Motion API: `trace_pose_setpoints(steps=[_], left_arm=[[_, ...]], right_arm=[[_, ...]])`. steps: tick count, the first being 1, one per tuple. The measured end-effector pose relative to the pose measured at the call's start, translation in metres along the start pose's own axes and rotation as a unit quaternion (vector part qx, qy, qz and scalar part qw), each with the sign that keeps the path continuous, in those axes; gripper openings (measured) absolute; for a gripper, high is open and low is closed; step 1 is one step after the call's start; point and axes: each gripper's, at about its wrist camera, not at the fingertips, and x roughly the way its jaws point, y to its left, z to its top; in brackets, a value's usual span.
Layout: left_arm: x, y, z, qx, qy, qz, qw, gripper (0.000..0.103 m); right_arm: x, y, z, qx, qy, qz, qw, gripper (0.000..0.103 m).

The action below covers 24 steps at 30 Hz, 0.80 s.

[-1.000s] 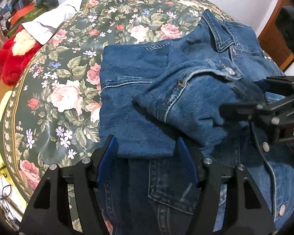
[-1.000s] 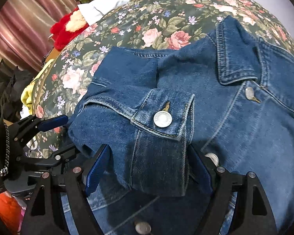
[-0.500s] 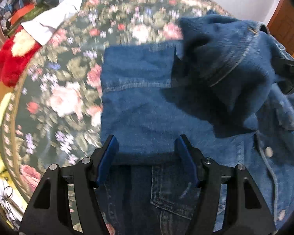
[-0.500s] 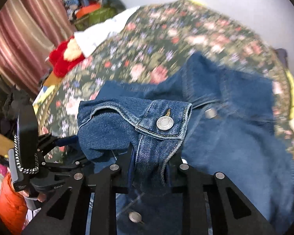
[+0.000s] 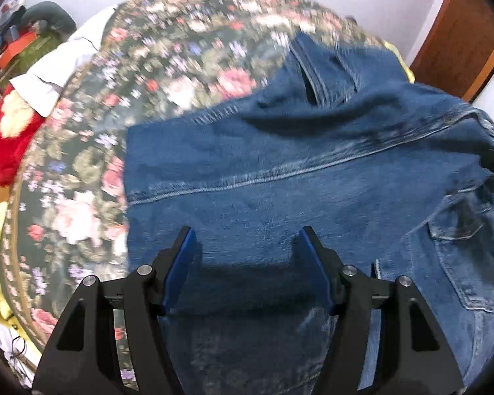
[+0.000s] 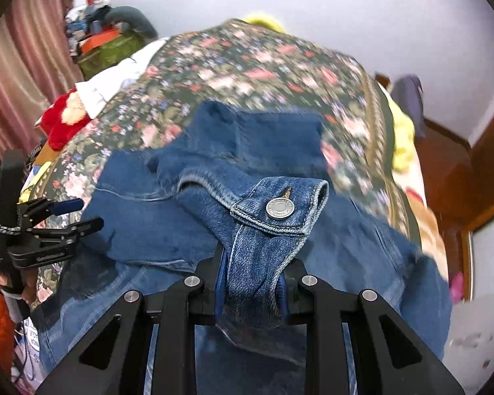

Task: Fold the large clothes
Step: 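Fold the held cuff across the jacket body with the right gripper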

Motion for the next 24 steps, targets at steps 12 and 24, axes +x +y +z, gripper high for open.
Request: trace_pose_setpoints(steps=[12,24], left_arm=[[0.027,0.007,-0.011,-0.005,0.018,0.012,0.9998,0.084],[0.024,0.006,-0.017,-0.005,0.011,0.019,0.9997,0.086]], right_arm=[[0.012,-0.032,-0.038,0.026,0.032,-0.019,0.999,0.030],[-0.011,-0.044,-0.036,0.033,0.027,-0.025,0.999,0.032]])
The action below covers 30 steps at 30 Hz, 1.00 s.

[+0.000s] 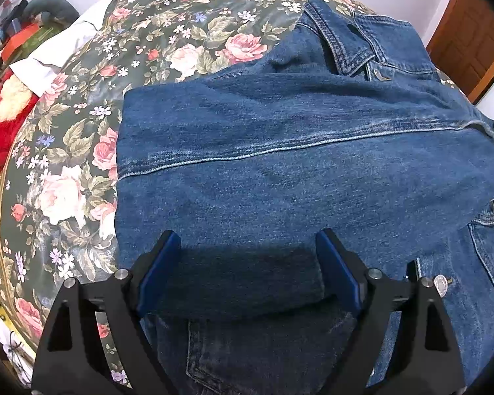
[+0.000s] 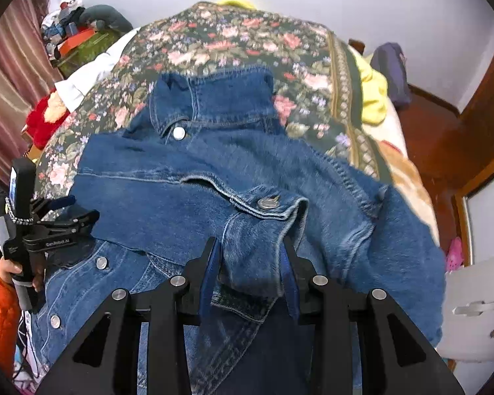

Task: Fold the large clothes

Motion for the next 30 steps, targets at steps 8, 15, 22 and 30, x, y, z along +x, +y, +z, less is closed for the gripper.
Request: trace_pose_setpoints(steps=[8,15,22,30], left_arm=[[-0.011,-0.008,-0.004,0.015,-0.001,0.028,0.9995,0.085],[-0.046,-0.023,0.004,0.044,-0.042,0.047,0.9970,0.085],[-0.092,-0.069,0.032,0.082,-0.106,0.012,0.9910,0.085],[-0.088,-0.150,0.052,0.133,-0.102,-0.048,0.9847,0.085]], right_arm=[[-0.063,-0.026,0.004,0.004,-0.087,-0.081,0.993,0.032],[-0.098,-0.075,-0.009,0.082,-0.116,-0.057,0.988,0.032],[-0.111,-0.128,-0.046,0.144,-0.104,-0.086,0.980,0.032],[-0.064,-0.176,-0.111,0.206,-0.025,-0.107,0.972,0.068]])
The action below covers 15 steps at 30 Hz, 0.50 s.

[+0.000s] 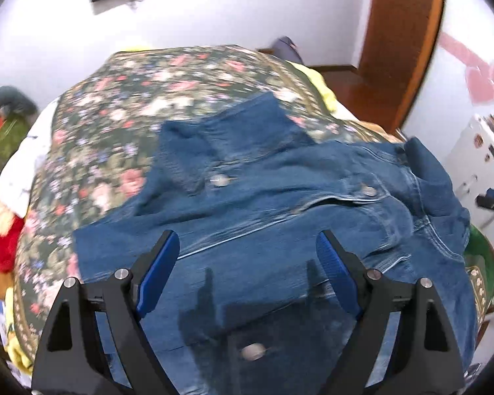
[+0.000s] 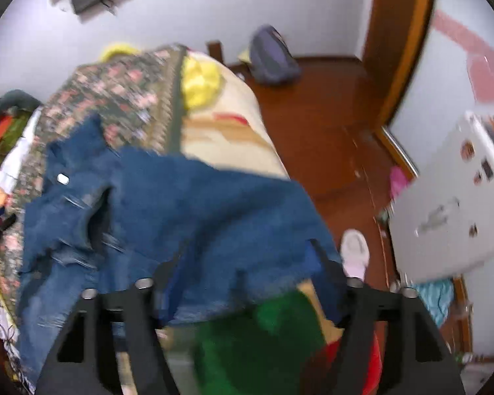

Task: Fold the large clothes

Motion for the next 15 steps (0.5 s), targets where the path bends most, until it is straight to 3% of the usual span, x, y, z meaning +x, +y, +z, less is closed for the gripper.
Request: trace_pose_setpoints(steps=[6,10,15], left_arm=[[0.038,-0.040,0.006,0.025,0.034,-0.019,0.9989,0.085],[0.060,-0.051,0.004,0.026,0.059,-0.015,0.9978,0.085],[0.077,-0.050,0.000,0.011,0.077,-0.020,0.9967,0.085]], right_arm=[[0.041,-0.029,-0.027,0.025,0.047,-0.023,0.998,0.069],[0.046,-0.068,-0.030,0.104,0.048,0.025,0.993,0.074],[0.073,-0.114,-0.027,0.195,0.079,0.066,0.975,0.074]])
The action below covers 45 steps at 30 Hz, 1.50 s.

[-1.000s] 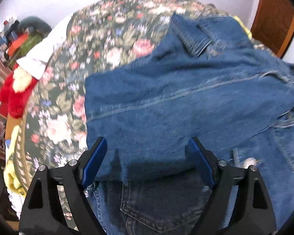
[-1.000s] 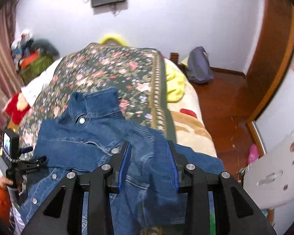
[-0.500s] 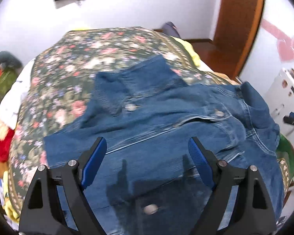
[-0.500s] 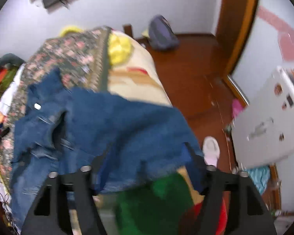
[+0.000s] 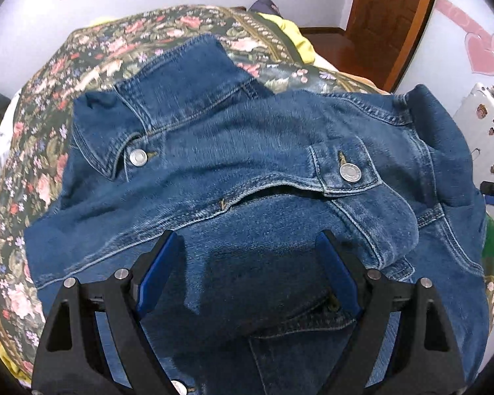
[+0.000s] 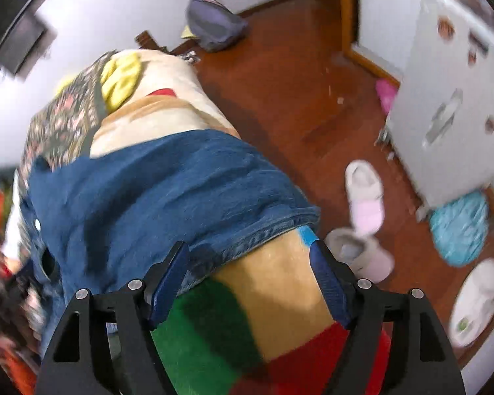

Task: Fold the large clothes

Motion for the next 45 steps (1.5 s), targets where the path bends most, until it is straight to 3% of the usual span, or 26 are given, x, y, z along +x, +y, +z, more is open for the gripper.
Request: trace_pose_setpoints(steps=[4,9,10,12,15,19,26,33,38,42,45], left_arm=[[0.005,0.008,-0.001,-0.025,0.006,-0.017,0.9995,0.087],[0.005,0.009,-0.002,-0.027,0.007,-0.017,0.9995,0.088],[0.005,0.009,-0.002,-0.027,0.007,-0.018,0.9994,0.088],[0.004,0.008,-0.003,-0.030,0.006,-0.021,0.9993,0.088],[0.003,0.009,-0.003,-0.032,0.005,-0.021,0.9993,0.088],[-0.002,0.012,-0.003,-0.035,0.002,-0.013,0.9993,0.088],[-0.038,0.018,-0.010,-0.020,-0.043,0.011,0.9988,0.087],[-0.090,0.038,-0.025,-0.017,-0.101,0.025,0.9944,0.087],[-0.120,0.065,-0.039,-0.041,-0.128,0.028,0.9906,0.087],[-0.137,0.085,-0.057,-0.054,-0.141,0.048,0.9875,0.087],[-0.146,0.101,-0.074,-0.067,-0.144,0.058,0.9856,0.088]], right_arm=[[0.030,-0.013,0.010,0.056,0.043,0.064,0.995,0.074],[0.050,-0.003,0.014,0.075,0.039,0.070,0.994,0.071],[0.051,-0.002,0.015,0.083,0.037,0.073,0.993,0.068],[0.052,0.001,0.019,0.087,0.025,0.064,0.994,0.045],[0.046,0.014,0.023,0.063,0.008,0.046,0.997,0.022],[0.029,0.031,0.025,0.032,-0.027,0.027,0.999,0.014],[-0.033,0.071,0.033,-0.011,-0.097,0.072,0.993,0.010],[-0.082,0.146,0.029,-0.071,-0.133,0.147,0.978,0.009],[-0.110,0.225,0.012,-0.140,-0.145,0.206,0.958,0.009],[-0.114,0.296,-0.020,-0.205,-0.120,0.257,0.937,0.009],[-0.099,0.344,-0.051,-0.254,-0.092,0.261,0.927,0.009]])
